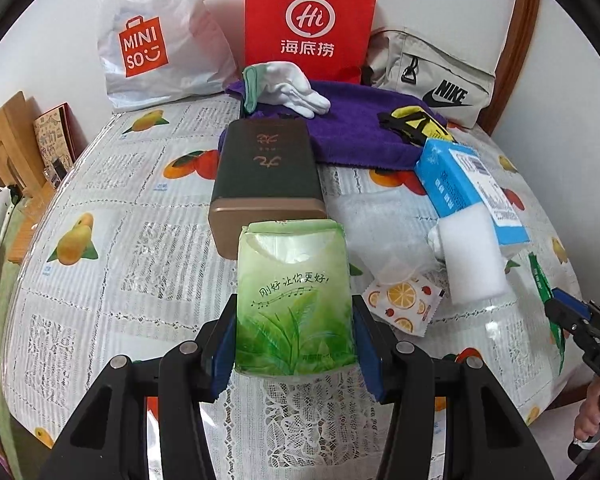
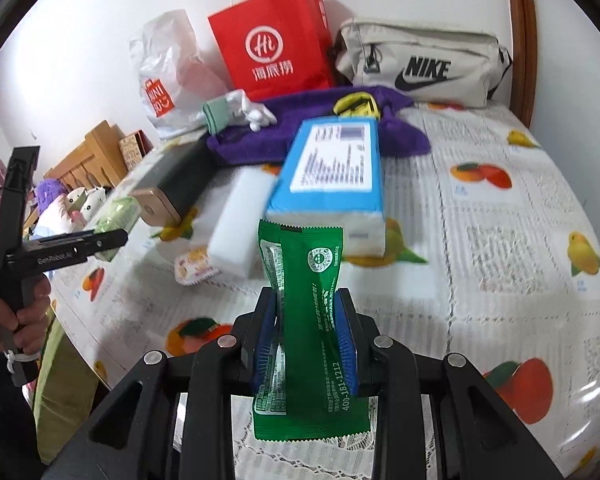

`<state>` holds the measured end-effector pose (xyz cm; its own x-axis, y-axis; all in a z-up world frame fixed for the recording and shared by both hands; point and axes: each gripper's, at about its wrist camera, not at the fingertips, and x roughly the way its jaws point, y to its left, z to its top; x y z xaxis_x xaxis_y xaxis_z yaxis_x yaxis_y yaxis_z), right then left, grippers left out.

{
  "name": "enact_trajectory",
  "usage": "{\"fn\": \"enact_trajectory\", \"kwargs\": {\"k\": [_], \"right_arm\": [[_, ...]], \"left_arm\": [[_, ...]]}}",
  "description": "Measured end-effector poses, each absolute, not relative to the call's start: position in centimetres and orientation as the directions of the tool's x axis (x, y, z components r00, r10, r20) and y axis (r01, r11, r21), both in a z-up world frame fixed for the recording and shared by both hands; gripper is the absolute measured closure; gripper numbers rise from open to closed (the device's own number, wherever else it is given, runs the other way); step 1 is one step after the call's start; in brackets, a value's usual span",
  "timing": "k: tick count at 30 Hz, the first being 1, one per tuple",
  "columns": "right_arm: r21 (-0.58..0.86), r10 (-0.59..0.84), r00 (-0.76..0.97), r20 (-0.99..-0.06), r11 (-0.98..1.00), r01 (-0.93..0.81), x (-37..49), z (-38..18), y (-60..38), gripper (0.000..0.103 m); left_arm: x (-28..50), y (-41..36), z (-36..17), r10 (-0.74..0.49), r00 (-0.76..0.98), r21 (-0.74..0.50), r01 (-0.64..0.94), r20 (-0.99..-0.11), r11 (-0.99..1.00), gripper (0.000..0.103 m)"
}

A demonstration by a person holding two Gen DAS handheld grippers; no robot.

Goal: Organize soft objects
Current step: 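Carry the tissue pack and snack packet over the purple towel with both tools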

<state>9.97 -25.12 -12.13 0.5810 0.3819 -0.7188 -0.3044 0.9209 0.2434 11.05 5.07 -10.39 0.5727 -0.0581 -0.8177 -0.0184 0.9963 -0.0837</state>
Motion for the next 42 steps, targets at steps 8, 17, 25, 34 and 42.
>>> {"fn": "enact_trajectory", "kwargs": {"k": [8,17,25,34,42], "right_arm": [[0.235,0.387,0.615,-0.687,0.919,-0.316,11.5,-9.6,-24.7,0.073],[0.218,0.383,0.629,-0.676,0.920,-0.326,14.4,-7.5,-24.0,0.073],[0.202,0.379,0.650,-0.658,0.921,-0.332,17.5,-5.8,-23.4,0.073],[0.188,0.373,0.658,-0.654,0.923,-0.337,22.0,-5.1,-22.5,0.073],[0.188,0.373,0.660,-0.653,0.923,-0.335,26.3,-5.3,-22.1,0.073]], "left_arm": [[11.7,5.6,-8.2,-0.060,0.596,-0.085,-0.014,-0.801,0.996,0.053],[13.9,6.7,-6.3,-0.056,0.620,-0.100,-0.036,-0.782,0.994,0.053],[16.7,7.0,-4.9,-0.050,0.638,-0.091,-0.033,-0.769,0.995,0.053],[20.4,7.4,-4.6,-0.034,0.639,-0.074,-0.036,-0.768,0.997,0.053],[23.7,7.7,-5.2,-0.036,0.630,-0.085,-0.047,-0.775,0.995,0.053]]}}
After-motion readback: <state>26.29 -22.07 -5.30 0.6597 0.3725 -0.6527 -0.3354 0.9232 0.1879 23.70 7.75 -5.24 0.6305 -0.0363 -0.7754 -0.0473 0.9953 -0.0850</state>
